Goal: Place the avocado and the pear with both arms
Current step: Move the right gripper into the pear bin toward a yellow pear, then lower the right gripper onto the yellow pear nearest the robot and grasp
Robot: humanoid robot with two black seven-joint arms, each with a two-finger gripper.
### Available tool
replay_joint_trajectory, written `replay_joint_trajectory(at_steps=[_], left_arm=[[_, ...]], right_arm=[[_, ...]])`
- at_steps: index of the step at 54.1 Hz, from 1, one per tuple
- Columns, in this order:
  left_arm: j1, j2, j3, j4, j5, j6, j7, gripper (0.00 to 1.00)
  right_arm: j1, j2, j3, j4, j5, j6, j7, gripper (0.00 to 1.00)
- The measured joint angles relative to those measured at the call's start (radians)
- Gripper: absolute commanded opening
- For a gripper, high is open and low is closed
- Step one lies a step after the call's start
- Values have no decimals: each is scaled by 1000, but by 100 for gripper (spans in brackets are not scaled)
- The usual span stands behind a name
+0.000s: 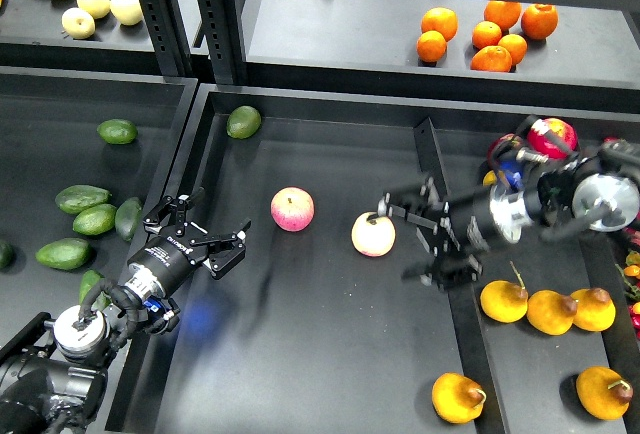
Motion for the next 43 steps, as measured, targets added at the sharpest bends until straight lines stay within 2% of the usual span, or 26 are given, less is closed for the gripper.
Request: replay_joint_trajectory(at_steps=[10, 22, 43], left_arm=[[-1, 0, 0, 0, 0, 0, 0, 99], [0, 0, 0, -4, 0, 0, 0, 99], [0, 0, 9, -9, 0, 0, 0, 99]], right_arm=[[59, 7, -146, -15, -89, 68, 0, 100], [150, 31, -345, -32, -180, 73, 0, 100], [149, 114, -500, -35, -207, 73, 0, 100]])
